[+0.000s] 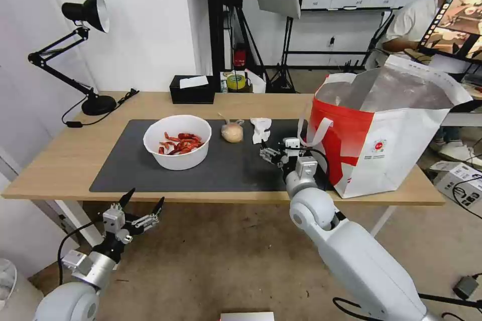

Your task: Pick up the trash from the table and place it into the takeout bag.

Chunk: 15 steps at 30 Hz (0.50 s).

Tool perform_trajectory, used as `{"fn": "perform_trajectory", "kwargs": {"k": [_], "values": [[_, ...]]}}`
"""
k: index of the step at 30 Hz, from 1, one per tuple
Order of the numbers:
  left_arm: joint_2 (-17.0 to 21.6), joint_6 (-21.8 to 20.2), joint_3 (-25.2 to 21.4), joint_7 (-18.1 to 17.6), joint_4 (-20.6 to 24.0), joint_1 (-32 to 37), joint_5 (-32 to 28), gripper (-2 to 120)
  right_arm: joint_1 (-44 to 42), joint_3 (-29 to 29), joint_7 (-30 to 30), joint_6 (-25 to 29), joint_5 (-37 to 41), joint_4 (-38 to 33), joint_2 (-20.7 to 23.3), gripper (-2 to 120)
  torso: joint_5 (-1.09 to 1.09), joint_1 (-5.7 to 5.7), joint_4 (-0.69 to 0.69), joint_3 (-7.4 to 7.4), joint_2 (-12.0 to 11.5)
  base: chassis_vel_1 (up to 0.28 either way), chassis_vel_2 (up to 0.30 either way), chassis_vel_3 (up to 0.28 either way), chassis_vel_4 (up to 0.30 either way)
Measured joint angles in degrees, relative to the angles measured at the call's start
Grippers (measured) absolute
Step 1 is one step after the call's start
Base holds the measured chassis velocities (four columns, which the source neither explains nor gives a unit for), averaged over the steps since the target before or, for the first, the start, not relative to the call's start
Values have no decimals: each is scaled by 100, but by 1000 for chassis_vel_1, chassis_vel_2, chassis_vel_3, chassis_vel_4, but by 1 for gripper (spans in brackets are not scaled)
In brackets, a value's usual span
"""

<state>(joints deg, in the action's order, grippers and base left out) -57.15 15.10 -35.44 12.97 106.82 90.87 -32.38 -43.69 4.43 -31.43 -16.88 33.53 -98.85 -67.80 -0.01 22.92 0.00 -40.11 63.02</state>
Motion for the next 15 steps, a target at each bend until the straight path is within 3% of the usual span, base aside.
{"fn": "perform_trajectory", "kwargs": {"k": [15], "values": [[-6, -1, -72, 0, -3, 53, -13, 100, 646, 167, -387, -385, 240, 625, -560, 100, 0, 0, 0, 0, 1, 0, 0, 0, 0]]}}
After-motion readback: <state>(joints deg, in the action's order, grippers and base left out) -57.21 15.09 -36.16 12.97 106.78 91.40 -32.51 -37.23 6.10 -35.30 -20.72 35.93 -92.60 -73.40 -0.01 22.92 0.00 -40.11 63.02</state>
